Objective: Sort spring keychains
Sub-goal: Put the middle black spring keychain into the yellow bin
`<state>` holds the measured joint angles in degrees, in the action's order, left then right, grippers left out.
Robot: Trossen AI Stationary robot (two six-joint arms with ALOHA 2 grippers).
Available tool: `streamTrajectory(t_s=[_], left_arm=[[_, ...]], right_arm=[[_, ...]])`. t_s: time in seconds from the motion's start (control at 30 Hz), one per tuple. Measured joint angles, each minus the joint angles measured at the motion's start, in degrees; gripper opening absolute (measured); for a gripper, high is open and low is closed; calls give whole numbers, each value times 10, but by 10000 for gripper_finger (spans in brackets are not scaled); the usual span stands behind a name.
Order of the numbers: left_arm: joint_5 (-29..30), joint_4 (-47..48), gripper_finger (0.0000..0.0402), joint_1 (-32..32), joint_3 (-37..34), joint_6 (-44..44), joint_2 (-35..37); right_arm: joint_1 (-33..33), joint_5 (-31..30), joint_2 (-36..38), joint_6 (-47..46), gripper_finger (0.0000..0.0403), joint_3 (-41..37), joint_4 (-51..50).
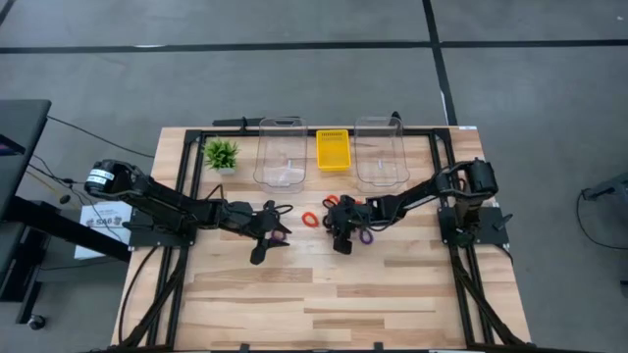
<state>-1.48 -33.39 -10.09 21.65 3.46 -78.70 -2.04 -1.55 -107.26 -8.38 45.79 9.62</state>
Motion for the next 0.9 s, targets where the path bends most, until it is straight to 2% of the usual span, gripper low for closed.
streamTrajectory(t_s=[0.2, 0.57, 0.9], left_arm=[[0, 0, 172, 0, 0, 0, 0], [0, 0, 172, 0, 0, 0, 0], [0, 0, 172, 0, 0, 0, 0]], right_arm=[[-9, 0, 3, -1, 96, -1, -3], [-11, 13, 1, 11, 10, 47, -91], [-27, 16, 0, 13, 29, 98, -177]])
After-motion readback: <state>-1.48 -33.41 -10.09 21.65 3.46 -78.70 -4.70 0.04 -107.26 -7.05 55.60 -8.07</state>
